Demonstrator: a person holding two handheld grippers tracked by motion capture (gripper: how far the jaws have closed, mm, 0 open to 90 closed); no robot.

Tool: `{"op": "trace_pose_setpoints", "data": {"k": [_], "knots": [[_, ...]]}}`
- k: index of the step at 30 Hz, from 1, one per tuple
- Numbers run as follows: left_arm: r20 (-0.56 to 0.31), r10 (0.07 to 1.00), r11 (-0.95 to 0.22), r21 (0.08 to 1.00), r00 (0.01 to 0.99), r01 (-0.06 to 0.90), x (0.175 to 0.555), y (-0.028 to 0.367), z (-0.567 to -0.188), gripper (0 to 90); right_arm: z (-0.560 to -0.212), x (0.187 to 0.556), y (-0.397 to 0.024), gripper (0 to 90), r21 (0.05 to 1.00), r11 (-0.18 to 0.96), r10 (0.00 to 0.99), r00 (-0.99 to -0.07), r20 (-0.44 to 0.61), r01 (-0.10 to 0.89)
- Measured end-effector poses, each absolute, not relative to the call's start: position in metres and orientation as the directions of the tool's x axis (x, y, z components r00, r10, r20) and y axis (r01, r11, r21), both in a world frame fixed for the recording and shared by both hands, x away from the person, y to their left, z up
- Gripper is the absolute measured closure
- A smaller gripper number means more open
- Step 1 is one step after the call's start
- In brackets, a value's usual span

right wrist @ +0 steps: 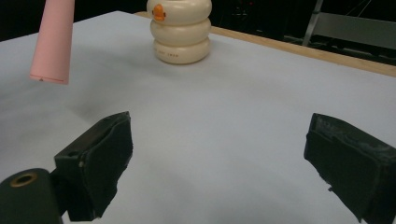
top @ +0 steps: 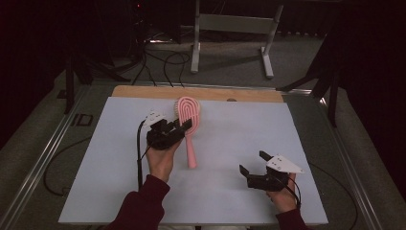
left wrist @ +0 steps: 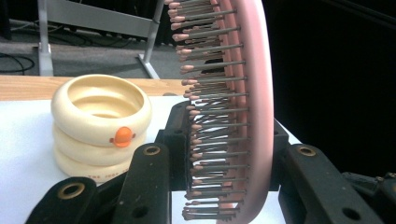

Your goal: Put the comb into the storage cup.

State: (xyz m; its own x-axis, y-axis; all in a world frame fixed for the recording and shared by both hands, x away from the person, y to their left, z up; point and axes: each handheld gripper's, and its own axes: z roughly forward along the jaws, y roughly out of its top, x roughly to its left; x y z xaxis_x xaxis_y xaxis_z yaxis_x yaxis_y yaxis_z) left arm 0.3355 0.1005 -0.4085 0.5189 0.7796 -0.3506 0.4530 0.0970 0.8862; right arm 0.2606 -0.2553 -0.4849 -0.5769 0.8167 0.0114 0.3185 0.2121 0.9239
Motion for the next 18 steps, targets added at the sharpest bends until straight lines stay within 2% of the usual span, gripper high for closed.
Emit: {"op": "trace_pose_setpoints", "data": {"k": [18], "knots": [[-0.337,0.795,0.106,0.896,0.505,0.431,0.343,0.114,-0.398,66.0,-0.490,0.252,-0.278,7.9,0.930,0.138,0.841,-0.537,0.072,0.340]]}}
